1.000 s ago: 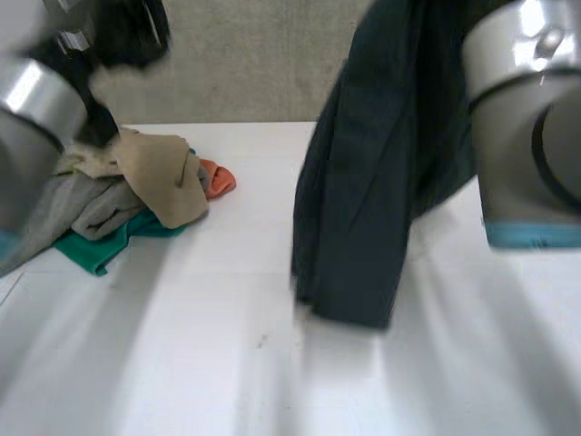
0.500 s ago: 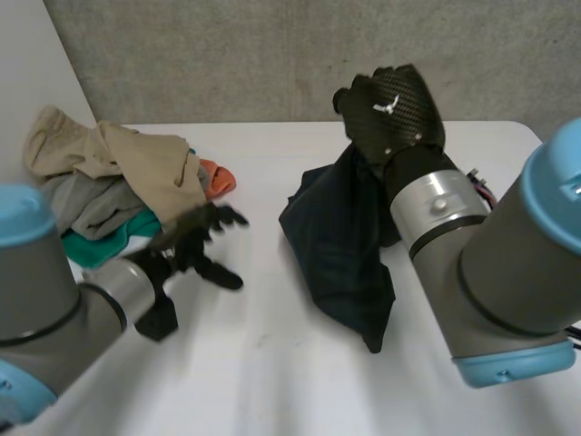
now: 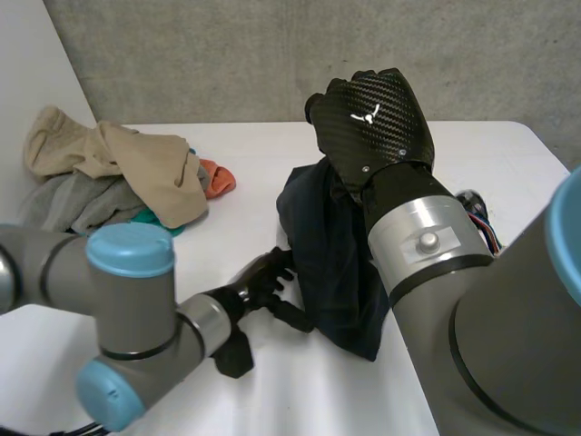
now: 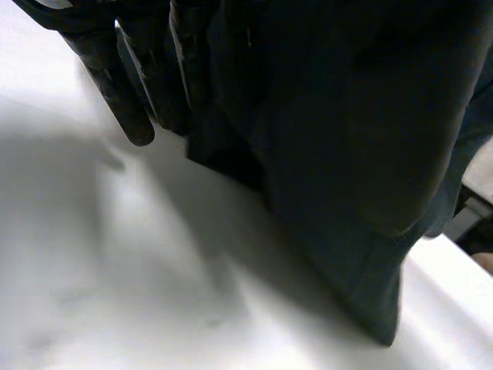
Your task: Fold the laundry.
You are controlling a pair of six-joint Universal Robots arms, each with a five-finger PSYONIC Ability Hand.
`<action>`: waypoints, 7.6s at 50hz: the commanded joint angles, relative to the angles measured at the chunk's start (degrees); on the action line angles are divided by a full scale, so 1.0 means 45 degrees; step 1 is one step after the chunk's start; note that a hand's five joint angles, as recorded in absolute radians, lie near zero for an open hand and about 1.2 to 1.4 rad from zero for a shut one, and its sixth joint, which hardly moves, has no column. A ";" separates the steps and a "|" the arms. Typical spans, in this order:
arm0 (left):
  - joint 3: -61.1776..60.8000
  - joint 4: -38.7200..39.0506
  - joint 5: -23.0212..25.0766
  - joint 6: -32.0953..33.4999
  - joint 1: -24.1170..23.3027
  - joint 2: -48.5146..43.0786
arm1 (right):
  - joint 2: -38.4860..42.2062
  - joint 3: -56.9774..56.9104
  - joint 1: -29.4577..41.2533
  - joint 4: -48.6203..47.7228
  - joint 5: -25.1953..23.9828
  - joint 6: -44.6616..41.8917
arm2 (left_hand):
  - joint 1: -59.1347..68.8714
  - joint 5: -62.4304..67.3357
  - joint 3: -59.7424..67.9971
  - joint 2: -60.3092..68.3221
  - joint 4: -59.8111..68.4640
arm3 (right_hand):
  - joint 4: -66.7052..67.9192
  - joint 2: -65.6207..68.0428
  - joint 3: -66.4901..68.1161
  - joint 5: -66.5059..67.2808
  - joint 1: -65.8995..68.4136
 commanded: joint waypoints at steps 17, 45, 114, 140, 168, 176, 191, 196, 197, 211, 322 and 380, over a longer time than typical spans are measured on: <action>0.1198 -0.1124 -0.0574 -0.1661 0.1227 0.2019 | -0.0860 -0.0258 -0.1766 -0.0006 0.0198 -0.0381 | 1.2485 1.2716 1.2608 1.2625 1.2752 | 0.2498 0.2800 0.2686 0.2706 0.3442; 0.5110 -0.5292 -0.0298 1.2426 0.2642 0.1643 | 0.3610 -0.2602 -0.4073 0.3591 -0.2147 -0.1964 | 1.2485 1.2716 1.2608 1.2625 1.2752 | 0.2498 0.2800 0.2686 0.2706 0.3442; -0.1190 -0.6855 0.0227 1.8503 0.2251 0.4688 | 0.2240 0.1973 -0.5147 0.7070 -0.3517 -0.4744 | 1.2485 1.2716 1.2608 1.2625 1.2752 | 0.2498 0.2800 0.2686 0.2706 0.3442; 0.9613 0.3502 -0.0888 1.3191 0.2562 0.2263 | 0.2673 -0.4360 -0.4855 -0.7466 -0.1697 -0.0850 | 1.2485 1.2716 1.2608 1.2625 1.2752 | 0.2498 0.2800 0.2686 0.2706 0.3442; 0.0945 -0.0167 0.1085 1.4420 0.2231 0.2591 | 0.3851 -0.1513 -0.4952 0.3191 -0.1932 -0.3643 | 1.2485 1.2716 1.2608 1.2625 1.2752 | 0.2498 0.2800 0.2686 0.2706 0.3442; -0.2063 -0.6160 0.1046 1.6449 0.2134 0.6283 | 0.0860 0.1593 -0.5362 0.7960 -0.2458 -0.5885 | 1.2485 1.2716 1.2608 1.2625 1.2752 | 0.2498 0.2800 0.2686 0.2706 0.3442; -0.2538 -0.9334 0.0911 1.9265 0.1724 0.6719 | 0.0641 0.3415 -0.6535 0.8512 -0.4276 -0.7474 | 1.2485 1.2716 1.2608 1.2625 1.2752 | 0.2498 0.2800 0.2686 0.2706 0.3442; -0.0429 -0.7109 -0.0260 1.9011 0.1567 0.4688 | 0.1695 0.1990 -0.6515 0.7362 -0.3398 -0.5990 | 1.2485 1.2716 1.2608 1.2625 1.2752 | 0.2498 0.2800 0.2686 0.2706 0.3442; 0.0329 -0.6331 -0.0688 1.8914 0.1528 0.3950 | 0.1871 0.1736 -0.6515 0.7069 -0.3222 -0.5716 | 1.2485 1.2716 1.2608 1.2625 1.2752 | 0.2498 0.2800 0.2686 0.2706 0.3442; 0.7005 -0.2717 -0.1141 1.8230 0.1332 0.0330 | 0.4119 -0.1895 -0.5559 0.1407 -0.2108 -0.4328 | 1.2485 1.2716 1.2608 1.2625 1.2752 | 0.2498 0.2800 0.2686 0.2706 0.3442; 0.0672 0.3949 -0.0829 1.4871 0.0610 0.2379 | 0.2595 0.2572 -0.7315 0.3513 -0.4314 0.0752 | -0.3071 -0.2839 -0.2948 -0.2930 -0.2803 | -1.2048 -1.1746 -1.1860 -1.1840 -1.1104; 0.1135 0.2838 -0.1590 1.3386 0.0279 0.2869 | 0.2457 0.2048 -0.4971 -0.2082 -0.6111 0.3759 | -0.3071 -0.2839 -0.2948 -0.2930 -0.2803 | -1.3057 -1.2755 -1.2869 -1.2849 -1.2113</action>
